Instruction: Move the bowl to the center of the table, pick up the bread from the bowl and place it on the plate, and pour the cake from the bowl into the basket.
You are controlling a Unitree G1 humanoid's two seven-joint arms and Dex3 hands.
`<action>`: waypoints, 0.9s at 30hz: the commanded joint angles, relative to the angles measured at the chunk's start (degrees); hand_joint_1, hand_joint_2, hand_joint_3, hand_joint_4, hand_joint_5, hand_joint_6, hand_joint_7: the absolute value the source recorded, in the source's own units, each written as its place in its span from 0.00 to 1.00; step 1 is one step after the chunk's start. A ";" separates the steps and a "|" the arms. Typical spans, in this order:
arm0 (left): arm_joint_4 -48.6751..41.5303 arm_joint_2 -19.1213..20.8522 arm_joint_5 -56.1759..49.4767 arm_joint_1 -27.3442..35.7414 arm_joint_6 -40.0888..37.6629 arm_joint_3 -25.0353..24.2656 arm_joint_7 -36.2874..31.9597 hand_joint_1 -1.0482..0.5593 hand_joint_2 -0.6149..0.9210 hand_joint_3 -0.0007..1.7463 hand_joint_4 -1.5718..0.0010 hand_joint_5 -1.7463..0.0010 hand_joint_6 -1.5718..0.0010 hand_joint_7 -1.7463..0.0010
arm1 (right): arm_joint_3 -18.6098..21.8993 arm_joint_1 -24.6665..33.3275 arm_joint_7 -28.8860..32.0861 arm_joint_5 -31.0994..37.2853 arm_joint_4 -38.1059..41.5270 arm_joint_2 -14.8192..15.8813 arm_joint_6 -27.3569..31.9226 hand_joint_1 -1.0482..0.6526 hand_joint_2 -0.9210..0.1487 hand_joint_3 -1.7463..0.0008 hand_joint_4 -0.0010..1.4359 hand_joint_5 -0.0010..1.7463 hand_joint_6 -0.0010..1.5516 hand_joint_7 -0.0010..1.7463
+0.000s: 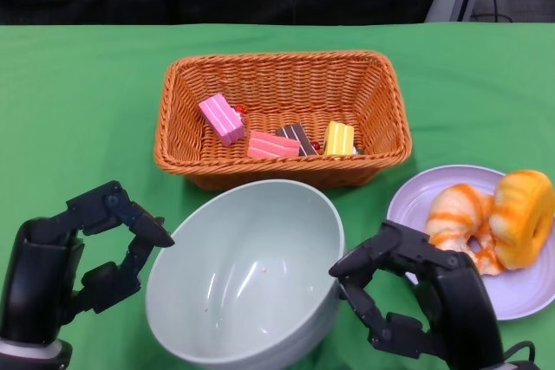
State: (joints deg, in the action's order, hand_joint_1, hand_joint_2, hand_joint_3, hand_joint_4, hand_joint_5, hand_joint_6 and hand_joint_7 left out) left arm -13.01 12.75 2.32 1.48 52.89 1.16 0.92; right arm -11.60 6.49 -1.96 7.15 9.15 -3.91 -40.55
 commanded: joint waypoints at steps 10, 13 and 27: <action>7.71 -1.73 4.86 2.62 -10.35 2.46 8.54 0.68 0.82 0.55 0.50 0.16 0.52 0.21 | -0.51 0.35 -0.64 -3.70 -10.87 -0.47 4.75 0.46 0.37 0.47 0.57 0.84 0.53 0.65; 9.39 -2.72 5.49 3.63 -12.07 3.25 9.92 0.68 0.79 0.59 0.50 0.16 0.51 0.22 | -0.76 0.52 -0.47 -3.13 -10.93 -0.40 4.90 0.44 0.36 0.51 0.57 0.84 0.53 0.65; 12.39 -4.83 6.32 6.19 -15.24 3.28 13.00 0.67 0.80 0.61 0.52 0.14 0.51 0.19 | -1.20 1.02 -2.18 -4.55 -11.82 0.18 7.33 0.44 0.36 0.52 0.57 0.84 0.52 0.66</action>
State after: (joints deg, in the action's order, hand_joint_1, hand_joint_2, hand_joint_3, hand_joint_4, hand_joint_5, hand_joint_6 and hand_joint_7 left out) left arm -1.33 7.79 7.98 7.24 38.32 4.72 13.36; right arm -12.85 7.08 -4.01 3.37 -1.46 -4.02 -33.76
